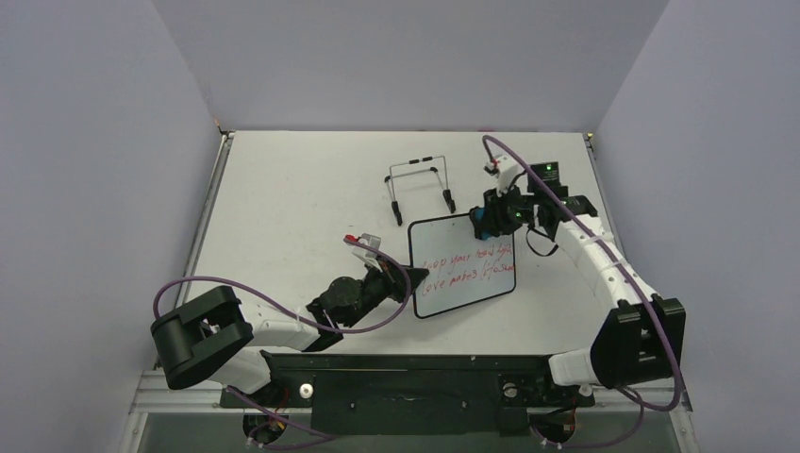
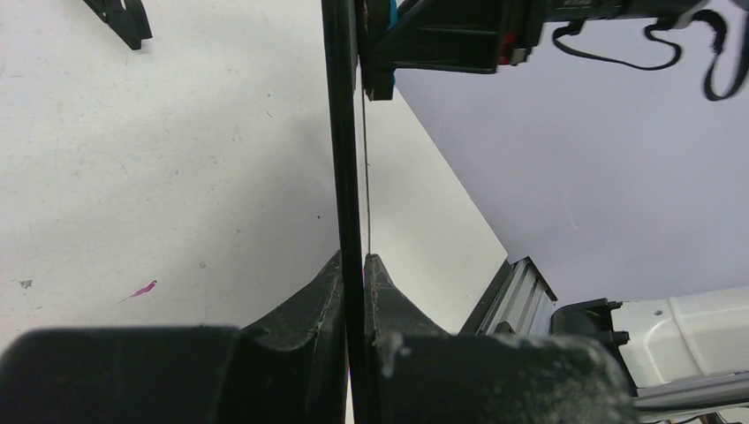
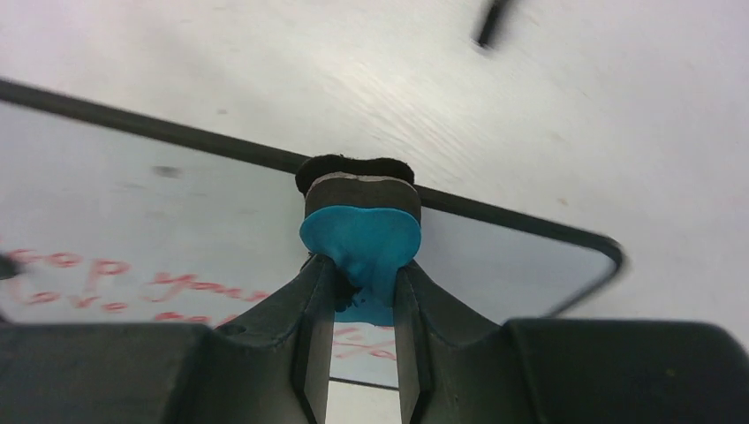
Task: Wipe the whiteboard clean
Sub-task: Erase the whiteboard at the center of the board.
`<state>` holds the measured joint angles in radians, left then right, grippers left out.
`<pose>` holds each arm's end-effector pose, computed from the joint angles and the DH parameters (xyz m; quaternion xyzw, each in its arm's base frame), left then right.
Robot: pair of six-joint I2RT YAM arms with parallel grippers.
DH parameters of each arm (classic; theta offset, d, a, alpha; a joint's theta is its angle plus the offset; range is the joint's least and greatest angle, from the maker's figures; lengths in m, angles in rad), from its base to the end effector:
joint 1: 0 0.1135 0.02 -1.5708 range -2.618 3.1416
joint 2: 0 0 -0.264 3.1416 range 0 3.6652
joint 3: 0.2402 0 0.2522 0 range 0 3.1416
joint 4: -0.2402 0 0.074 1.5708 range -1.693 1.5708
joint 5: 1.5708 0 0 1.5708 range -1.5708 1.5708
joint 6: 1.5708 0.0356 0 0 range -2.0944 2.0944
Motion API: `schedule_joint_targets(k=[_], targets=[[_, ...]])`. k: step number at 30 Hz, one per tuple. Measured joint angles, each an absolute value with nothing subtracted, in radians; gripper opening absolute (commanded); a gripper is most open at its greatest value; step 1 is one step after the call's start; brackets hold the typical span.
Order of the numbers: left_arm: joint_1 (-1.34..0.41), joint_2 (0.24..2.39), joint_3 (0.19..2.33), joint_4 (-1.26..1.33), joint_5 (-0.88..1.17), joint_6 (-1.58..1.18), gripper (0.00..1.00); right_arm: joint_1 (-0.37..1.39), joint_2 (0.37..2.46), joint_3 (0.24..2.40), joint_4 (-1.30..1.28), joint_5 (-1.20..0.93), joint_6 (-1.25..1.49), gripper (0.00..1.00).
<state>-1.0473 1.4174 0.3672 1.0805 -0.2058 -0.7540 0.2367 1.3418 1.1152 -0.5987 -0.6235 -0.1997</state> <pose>0.1375 -0.2236 0.1950 0.0283 0.6960 -0.5151 0.4995 0.2693 0.0863 0.2984 -0.3009 0.8412 0.2920 0.3413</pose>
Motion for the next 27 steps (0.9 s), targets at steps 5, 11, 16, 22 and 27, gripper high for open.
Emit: schedule_joint_targets(k=[5,11,16,22,27], targets=[[-1.047,1.417,0.370,1.073,-0.213,-0.771,0.00,0.030,1.455,1.115,-0.599,-0.553,-0.200,0.00],[-1.047,1.417,0.369,1.073,-0.217,-0.775,0.00,-0.031,1.500,1.115,-0.603,-0.523,-0.217,0.00],[-1.045,1.417,0.369,1.073,-0.245,-0.779,0.00,0.096,1.472,1.112,-0.623,-0.525,-0.255,0.00],[-1.045,1.416,0.369,1.073,-0.247,-0.763,0.00,0.368,1.325,1.105,-0.633,-0.636,-0.242,0.00],[-1.052,1.407,0.369,1.071,-0.223,-0.751,0.00,0.361,1.309,1.105,-0.610,-0.673,-0.198,0.00]])
